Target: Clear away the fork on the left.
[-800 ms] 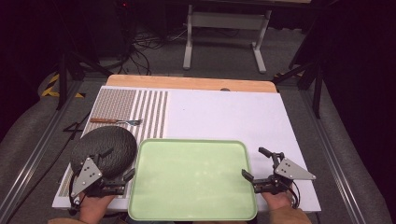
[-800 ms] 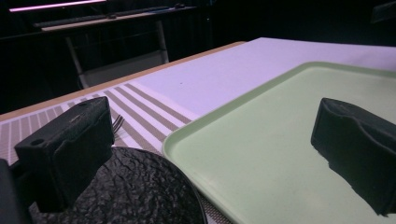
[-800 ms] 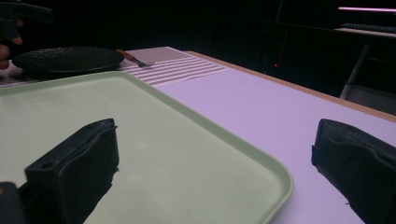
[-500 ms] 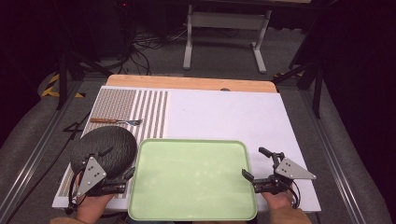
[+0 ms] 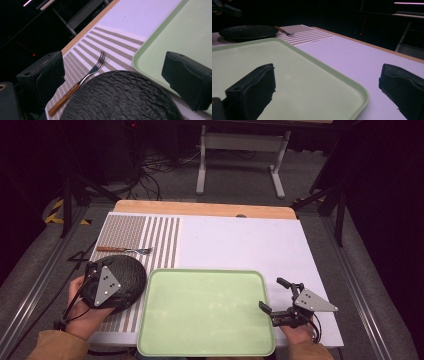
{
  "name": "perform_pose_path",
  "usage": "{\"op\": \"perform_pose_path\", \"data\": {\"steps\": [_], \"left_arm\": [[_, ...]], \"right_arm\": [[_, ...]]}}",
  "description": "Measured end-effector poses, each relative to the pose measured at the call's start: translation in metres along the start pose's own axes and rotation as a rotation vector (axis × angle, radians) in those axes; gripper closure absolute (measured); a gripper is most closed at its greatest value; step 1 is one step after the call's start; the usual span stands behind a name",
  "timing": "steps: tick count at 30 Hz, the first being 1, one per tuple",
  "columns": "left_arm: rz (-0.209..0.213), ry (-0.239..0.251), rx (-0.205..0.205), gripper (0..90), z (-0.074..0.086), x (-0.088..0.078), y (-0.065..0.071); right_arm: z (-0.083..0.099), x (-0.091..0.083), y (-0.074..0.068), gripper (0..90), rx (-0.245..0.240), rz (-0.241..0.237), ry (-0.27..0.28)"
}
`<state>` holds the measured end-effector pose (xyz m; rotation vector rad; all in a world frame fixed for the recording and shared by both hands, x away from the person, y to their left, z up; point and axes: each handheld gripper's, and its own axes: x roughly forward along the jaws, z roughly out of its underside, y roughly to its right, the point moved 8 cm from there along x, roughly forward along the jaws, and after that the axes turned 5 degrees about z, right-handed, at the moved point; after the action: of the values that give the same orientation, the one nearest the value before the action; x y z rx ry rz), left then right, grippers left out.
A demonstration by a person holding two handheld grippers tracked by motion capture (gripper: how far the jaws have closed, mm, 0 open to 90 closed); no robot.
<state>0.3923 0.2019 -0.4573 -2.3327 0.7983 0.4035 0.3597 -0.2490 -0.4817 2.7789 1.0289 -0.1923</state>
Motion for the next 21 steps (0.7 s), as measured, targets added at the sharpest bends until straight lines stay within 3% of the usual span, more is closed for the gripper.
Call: {"op": "perform_pose_path", "data": {"steps": [2,4,5,6,11,16,21], "left_arm": [[-0.009,-0.028,0.036,6.0,0.000,0.003,-0.004],[-0.011,-0.039,0.045,6.2,0.000,0.004,-0.005],[-0.013,-0.063,0.075,6.7,0.000,0.008,-0.010],[-0.013,-0.063,0.075,7.0,0.000,0.008,-0.010],[0.006,-0.130,0.138,9.2,0.000,0.018,-0.020],[0.008,-0.188,0.177,11.3,-0.002,0.027,-0.032],[0.012,-0.225,0.189,12.4,-0.003,0.035,-0.045]], "right_arm": [[0.000,0.000,0.000,1.4,-0.001,0.002,-0.002],[0.000,0.000,0.000,1.4,0.000,0.002,-0.003],[0.001,0.000,0.000,1.4,-0.001,0.001,-0.005],[0.001,0.000,0.000,1.4,-0.001,0.001,-0.005],[0.001,0.001,0.000,1.5,-0.002,-0.003,-0.008],[0.002,0.001,0.000,1.5,-0.005,-0.004,-0.012],[0.002,0.002,0.000,1.5,-0.003,-0.007,-0.015]]}}
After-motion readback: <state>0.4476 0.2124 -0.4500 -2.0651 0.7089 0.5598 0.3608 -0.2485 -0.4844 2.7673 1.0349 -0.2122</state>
